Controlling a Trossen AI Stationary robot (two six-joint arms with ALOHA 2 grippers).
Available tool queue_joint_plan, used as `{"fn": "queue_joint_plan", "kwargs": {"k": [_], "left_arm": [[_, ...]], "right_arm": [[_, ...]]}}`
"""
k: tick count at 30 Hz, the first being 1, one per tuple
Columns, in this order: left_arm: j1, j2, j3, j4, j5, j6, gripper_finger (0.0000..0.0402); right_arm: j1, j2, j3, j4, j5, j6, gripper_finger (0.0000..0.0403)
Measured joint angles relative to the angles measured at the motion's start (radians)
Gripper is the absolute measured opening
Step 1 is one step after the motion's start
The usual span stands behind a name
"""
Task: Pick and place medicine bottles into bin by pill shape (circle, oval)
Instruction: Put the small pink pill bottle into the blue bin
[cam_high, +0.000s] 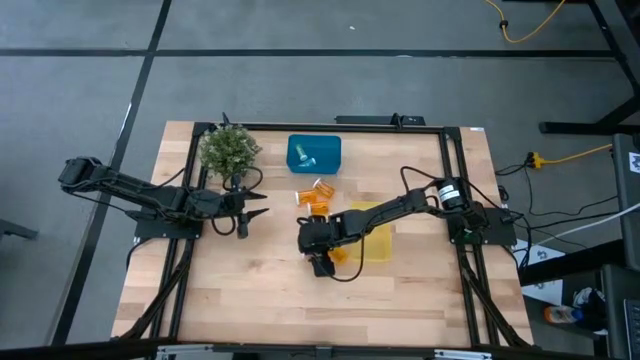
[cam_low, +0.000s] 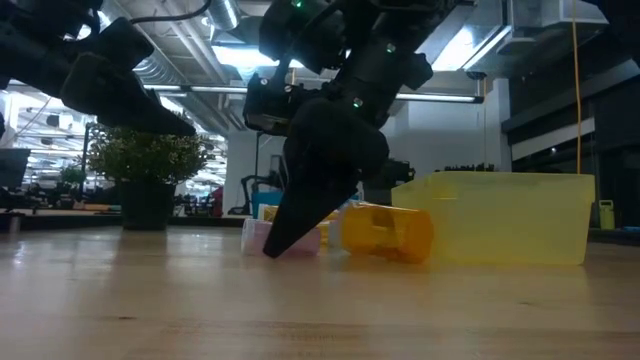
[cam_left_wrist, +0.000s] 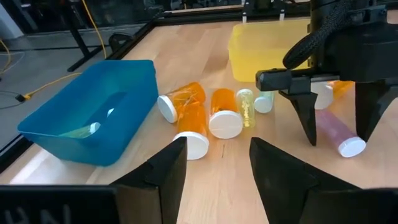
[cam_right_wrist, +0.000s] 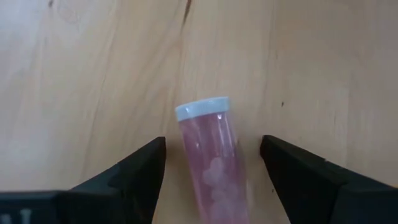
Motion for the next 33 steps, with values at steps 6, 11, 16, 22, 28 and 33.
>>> {"fn": "queue_joint_plan", "kwargs": {"k": [6,11,16,22,28,33], "left_arm": [[0.000,0.000,0.000,-0.018,0.021,0.041,0.0169],[0.000,0.000,0.000,-0.037,0.027,0.042,0.0169],[0.000,0.000,0.000,-0.047,0.027,0.050,0.0169],[0.000,0.000,0.000,-0.047,0.027,0.051,0.0169],[0.000,0.000,0.000,-0.047,0.026,0.076,0.0169],[0.000,0.000,0.000,-0.046,0.026,0.077,0.0169]], "right_arm": [[-0.001,0.001,0.000,0.002,0.010,0.002,0.0224],[-0.001,0.001,-0.002,0.021,0.054,0.057,0.0162],[-0.003,0.005,-0.004,0.111,0.169,0.058,0.0105],[-0.007,0.005,0.024,0.309,0.436,0.014,0.0093],[-0.062,0.004,0.151,0.249,0.724,-0.055,0.0096],[-0.154,0.002,0.214,0.200,0.757,-0.029,0.0096]]}}
